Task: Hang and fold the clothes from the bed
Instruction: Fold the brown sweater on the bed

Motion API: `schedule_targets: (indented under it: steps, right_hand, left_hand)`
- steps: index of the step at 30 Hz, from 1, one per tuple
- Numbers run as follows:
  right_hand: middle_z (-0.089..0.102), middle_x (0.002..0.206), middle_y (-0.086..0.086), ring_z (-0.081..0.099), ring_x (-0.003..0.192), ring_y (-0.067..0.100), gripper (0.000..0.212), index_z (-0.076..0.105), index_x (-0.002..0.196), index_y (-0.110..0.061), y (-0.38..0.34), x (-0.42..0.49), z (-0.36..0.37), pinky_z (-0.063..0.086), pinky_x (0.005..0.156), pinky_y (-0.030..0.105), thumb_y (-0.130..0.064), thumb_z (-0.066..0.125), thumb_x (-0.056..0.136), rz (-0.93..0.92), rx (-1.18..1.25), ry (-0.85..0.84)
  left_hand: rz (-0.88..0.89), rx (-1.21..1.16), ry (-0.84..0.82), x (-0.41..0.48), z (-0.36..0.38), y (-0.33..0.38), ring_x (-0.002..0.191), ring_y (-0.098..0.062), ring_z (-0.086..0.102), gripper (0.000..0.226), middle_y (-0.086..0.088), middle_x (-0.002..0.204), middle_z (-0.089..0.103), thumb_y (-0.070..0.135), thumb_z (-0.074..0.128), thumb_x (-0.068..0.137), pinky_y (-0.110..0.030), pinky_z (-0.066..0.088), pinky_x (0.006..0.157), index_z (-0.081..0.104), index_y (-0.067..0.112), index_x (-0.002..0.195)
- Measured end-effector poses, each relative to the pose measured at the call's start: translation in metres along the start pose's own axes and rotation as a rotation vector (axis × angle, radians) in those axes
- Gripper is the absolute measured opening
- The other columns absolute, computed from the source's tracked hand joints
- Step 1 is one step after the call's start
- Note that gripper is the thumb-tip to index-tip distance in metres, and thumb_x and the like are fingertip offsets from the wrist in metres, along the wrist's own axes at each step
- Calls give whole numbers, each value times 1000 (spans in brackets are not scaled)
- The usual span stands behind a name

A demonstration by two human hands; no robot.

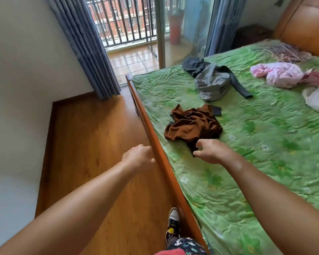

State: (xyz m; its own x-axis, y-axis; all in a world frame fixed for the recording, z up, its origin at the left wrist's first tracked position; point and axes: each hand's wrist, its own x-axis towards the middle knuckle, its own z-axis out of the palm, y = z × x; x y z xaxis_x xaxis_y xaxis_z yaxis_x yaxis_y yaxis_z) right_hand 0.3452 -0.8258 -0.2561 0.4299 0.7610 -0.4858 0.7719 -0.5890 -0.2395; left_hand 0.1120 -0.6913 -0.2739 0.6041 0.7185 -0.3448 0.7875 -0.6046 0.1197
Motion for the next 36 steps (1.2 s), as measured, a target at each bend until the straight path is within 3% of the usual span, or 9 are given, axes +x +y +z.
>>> schedule_targets:
  steps: [5,9,13,20,23,27,30,33,36]
  right_hand:
    - [63,125,5,61,110,26,40,58,122,-25,37,76,-31,51,85,34,-48,57,89,87,62,-39]
    - [64,126,8,61,111,29,42,57,123,-23,69,114,-47,52,90,38,-48,56,89,158,98,-54]
    - [61,134,8,61,115,29,52,51,135,-23,96,140,-53,52,94,41,-50,54,90,261,144,-81]
    - [62,129,8,60,109,31,50,49,135,-24,119,201,-55,53,94,44,-48,49,92,458,211,-108]
    - [60,129,7,60,110,31,46,49,136,-24,115,239,-53,53,93,43,-46,48,96,527,260,-110]
    - [59,131,6,59,112,31,42,50,132,-23,103,291,-31,52,94,44,-45,48,96,613,360,-167]
    - [56,130,10,58,115,35,40,51,131,-20,97,336,-12,50,96,44,-41,48,98,644,399,-204]
    - [51,133,13,55,118,38,38,49,134,-19,97,388,4,48,96,44,-38,44,101,642,408,-183]
    - [44,142,15,47,127,40,39,44,141,-23,105,446,17,45,103,49,-33,38,103,608,345,-141]
  left_hand:
    - [73,42,-72,103,-35,23,93,-20,60,26,5,104,56,50,52,91,-36,54,78,60,29,105]
    - [180,101,-173,173,-53,49,97,-20,59,28,3,108,58,53,49,90,-35,53,78,57,34,110]
    - [248,173,-208,241,-67,74,100,-25,62,33,-3,110,62,44,52,94,-37,56,77,62,22,116]
    - [531,277,-305,368,-67,113,78,-24,60,14,-4,92,59,36,51,91,-32,47,57,55,22,88]
    - [618,319,-395,427,-60,122,76,-24,59,16,-4,92,58,37,52,87,-33,47,56,50,23,79]
    - [641,360,-501,508,-33,117,80,-26,60,29,-2,94,59,45,45,72,-42,58,70,55,25,89]
    - [639,386,-535,556,-8,103,85,-30,60,19,-5,103,57,37,50,82,-45,58,74,59,26,94]
    - [588,373,-543,604,19,87,98,-34,61,39,-10,116,55,46,50,88,-48,57,83,59,26,121]
    - [512,327,-550,651,52,75,107,-37,58,66,-11,127,53,64,45,72,-50,56,86,52,39,132]
